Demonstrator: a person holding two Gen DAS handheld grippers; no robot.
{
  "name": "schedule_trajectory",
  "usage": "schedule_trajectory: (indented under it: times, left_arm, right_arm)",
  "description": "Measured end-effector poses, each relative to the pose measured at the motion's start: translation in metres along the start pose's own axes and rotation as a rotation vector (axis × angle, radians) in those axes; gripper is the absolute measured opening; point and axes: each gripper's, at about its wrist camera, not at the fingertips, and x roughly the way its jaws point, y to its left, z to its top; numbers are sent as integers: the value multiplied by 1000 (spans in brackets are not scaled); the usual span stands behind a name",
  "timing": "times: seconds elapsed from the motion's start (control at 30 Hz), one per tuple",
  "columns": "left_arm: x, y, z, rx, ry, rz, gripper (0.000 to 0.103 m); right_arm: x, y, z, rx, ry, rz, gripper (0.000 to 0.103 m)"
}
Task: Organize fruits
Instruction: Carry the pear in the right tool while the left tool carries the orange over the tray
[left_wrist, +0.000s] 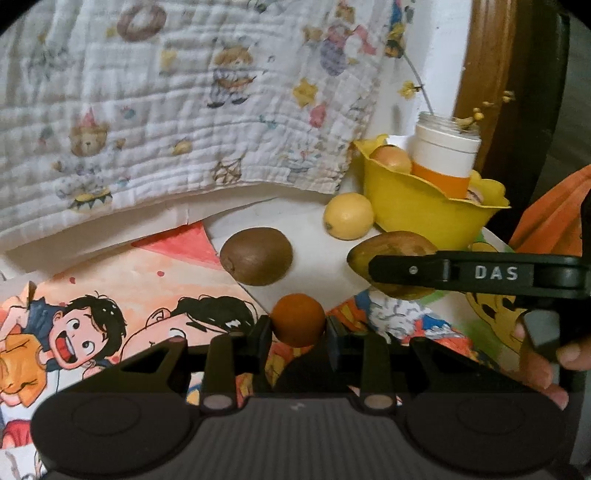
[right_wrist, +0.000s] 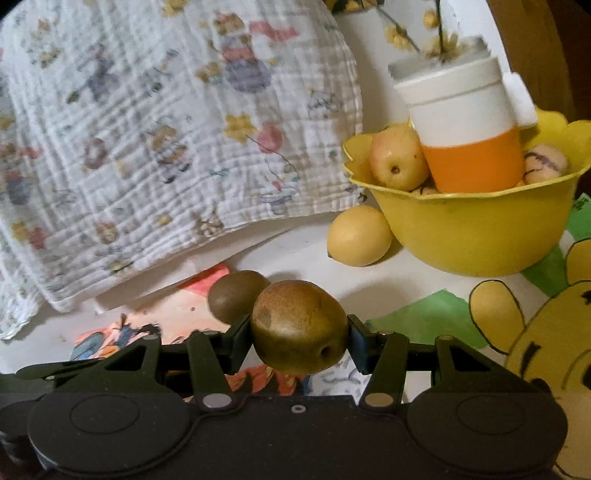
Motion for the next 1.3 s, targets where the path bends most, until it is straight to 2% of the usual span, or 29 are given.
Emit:
schedule_trajectory:
  times: [0.3, 0.53, 0.73, 0.97, 1.13, 1.3]
  left_arm:
    - [-42, -29, -13, 20, -18, -5, 34]
    - [-69, -53, -32, 21, -22, -42, 34]
    - [-86, -71, -48, 70, -29, -79, 34]
    - [-96, -96, -63, 177, -12, -107, 34]
    - [-102, -117, -84, 310, -1, -112, 34]
    - [-106, -133, -99, 412, 16, -88, 34]
  right_arm:
    - [-65, 0, -19, -61, 12, 43, 56]
    - [-111, -6, -49, -119, 38, 76, 56]
    - [-147, -9, -77, -172, 60, 83, 56]
    - [-178, -12, -109, -196, 98, 70, 56]
    - [-194, -7, -129, -274, 117, 64, 56]
    - [-201, -2, -140, -325, 120, 62, 56]
